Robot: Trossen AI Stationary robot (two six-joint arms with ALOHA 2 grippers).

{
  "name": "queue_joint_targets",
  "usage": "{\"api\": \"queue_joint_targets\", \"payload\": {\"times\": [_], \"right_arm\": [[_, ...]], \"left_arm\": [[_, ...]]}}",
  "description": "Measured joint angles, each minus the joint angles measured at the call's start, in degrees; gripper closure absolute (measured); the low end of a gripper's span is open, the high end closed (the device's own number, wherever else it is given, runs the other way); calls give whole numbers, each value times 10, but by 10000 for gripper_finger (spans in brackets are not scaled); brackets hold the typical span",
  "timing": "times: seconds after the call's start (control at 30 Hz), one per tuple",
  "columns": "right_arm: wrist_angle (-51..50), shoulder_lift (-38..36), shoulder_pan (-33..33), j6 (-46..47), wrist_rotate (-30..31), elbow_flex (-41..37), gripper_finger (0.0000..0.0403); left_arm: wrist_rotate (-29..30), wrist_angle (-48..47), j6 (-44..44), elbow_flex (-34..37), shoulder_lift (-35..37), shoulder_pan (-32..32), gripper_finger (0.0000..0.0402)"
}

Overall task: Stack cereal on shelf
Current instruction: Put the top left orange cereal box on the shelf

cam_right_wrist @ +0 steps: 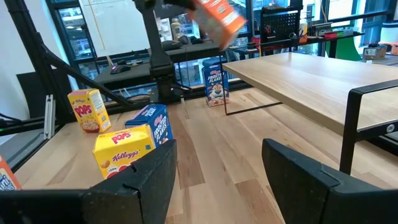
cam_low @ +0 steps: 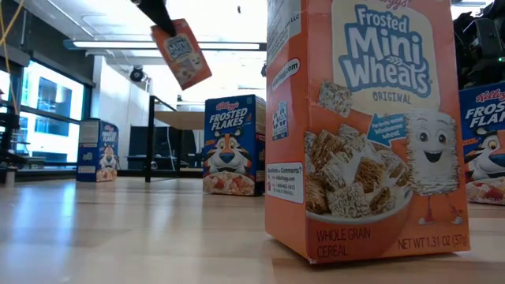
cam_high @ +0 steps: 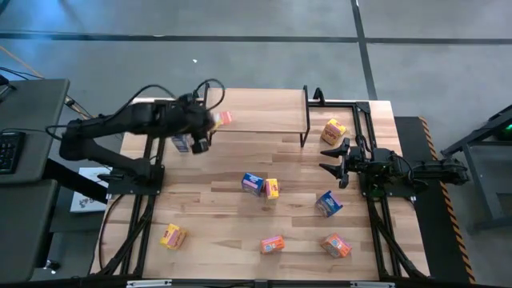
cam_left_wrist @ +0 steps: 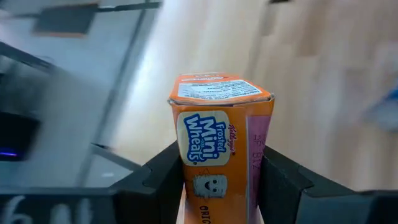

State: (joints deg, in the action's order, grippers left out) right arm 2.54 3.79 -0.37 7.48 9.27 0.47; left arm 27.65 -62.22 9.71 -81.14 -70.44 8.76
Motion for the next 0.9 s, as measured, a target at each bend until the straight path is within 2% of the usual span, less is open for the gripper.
{"api": "queue_joint_targets", "payload": {"times": [0.3,0.67,0.9], "right_arm": [[0,0,0,0,0,0,173],[0,0,0,0,0,0,173],[0,0,0,0,0,0,173]], "left_arm": [[-48,-4,176,-110,-88,115,246],[-54,-15,317,-189,-161,224,246],[-133,-50,345,-220,-206,290,246]]}}
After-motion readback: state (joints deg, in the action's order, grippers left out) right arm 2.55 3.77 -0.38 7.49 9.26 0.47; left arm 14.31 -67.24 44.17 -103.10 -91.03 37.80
